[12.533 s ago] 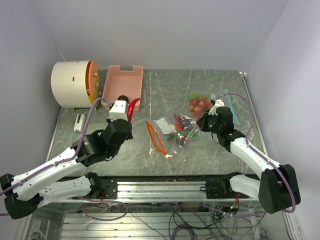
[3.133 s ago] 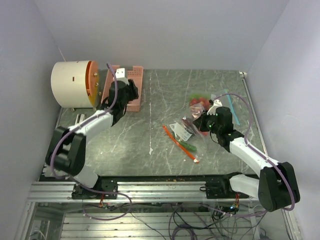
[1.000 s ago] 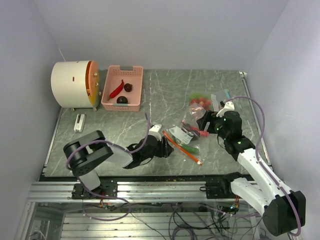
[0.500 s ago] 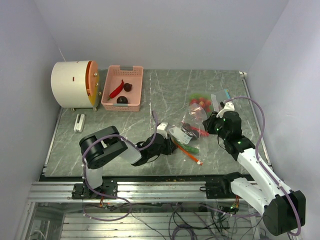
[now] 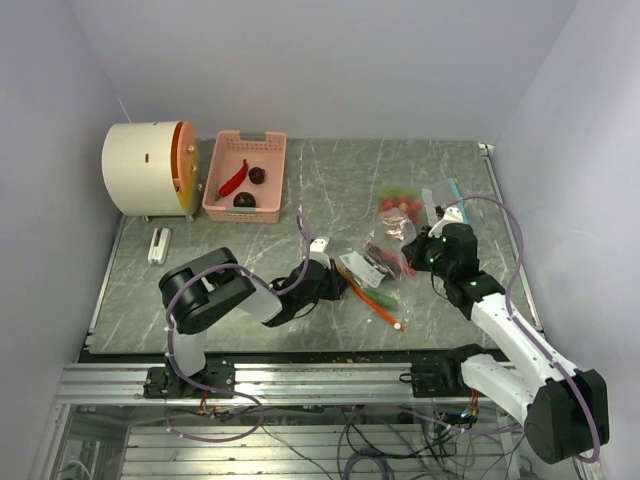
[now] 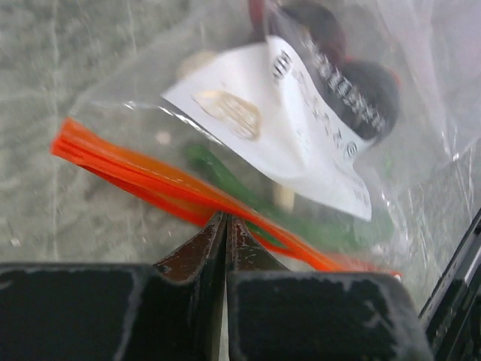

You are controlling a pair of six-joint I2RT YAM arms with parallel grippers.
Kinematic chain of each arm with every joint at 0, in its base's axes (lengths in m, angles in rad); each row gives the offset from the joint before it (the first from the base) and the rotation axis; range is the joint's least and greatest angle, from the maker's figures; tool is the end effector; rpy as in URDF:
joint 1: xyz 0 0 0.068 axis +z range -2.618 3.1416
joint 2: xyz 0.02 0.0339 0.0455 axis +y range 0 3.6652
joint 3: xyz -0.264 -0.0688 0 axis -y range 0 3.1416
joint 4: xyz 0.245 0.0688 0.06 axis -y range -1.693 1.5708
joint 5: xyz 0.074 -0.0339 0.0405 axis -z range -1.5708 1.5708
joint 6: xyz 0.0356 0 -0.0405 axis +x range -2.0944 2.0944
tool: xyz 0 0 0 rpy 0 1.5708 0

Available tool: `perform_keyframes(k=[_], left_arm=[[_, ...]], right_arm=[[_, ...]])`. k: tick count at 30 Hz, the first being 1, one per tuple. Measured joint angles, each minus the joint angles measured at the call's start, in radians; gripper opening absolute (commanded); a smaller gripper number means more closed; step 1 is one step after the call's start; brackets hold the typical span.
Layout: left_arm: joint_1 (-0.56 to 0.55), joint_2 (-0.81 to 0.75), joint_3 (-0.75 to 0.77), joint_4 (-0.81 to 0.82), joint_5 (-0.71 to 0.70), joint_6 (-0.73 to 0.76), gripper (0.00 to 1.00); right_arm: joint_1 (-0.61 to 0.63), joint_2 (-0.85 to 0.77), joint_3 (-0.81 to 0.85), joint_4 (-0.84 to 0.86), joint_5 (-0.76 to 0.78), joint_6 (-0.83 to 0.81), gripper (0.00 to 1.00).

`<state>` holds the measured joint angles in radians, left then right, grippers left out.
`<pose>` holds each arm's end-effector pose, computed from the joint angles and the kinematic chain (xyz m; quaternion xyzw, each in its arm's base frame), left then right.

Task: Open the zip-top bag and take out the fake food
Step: Pick up the fake vegetable from the zipper food storage bag.

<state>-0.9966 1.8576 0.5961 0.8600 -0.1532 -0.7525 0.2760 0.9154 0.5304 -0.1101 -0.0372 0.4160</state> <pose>0.1821 -0.2715 0.1089 0.0593 0.8304 -0.3813 0.4019 0.1970 0.0572 0.2343 0.0506 0.8572 0.1887 0.4764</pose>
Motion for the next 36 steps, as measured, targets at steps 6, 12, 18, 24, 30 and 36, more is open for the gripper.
perform_keyframes(k=[6, 12, 18, 24, 30, 36], left_arm=[[0.043, 0.07, 0.046, 0.046, 0.0, -0.006, 0.14], [0.068, 0.107, 0.083, 0.061, 0.002, -0.016, 0.15], [0.122, 0.11, 0.104, 0.06, 0.029, -0.026, 0.15], [0.21, 0.074, 0.109, 0.029, 0.05, -0.023, 0.16], [0.261, 0.034, 0.11, 0.014, 0.079, -0.007, 0.17], [0.263, 0.04, 0.066, 0.067, 0.134, -0.021, 0.21]], right_arm=[[0.0, 0.087, -0.045, 0.053, -0.039, 0.034, 0.0], [0.0, 0.15, -0.105, 0.14, -0.1, 0.079, 0.0], [0.0, 0.163, -0.15, 0.24, -0.182, 0.13, 0.0], [0.029, 0.18, -0.177, 0.305, -0.27, 0.177, 0.0], [0.144, 0.211, -0.139, 0.299, -0.259, 0.175, 0.0], [0.158, 0.232, -0.122, 0.28, -0.213, 0.166, 0.0]])
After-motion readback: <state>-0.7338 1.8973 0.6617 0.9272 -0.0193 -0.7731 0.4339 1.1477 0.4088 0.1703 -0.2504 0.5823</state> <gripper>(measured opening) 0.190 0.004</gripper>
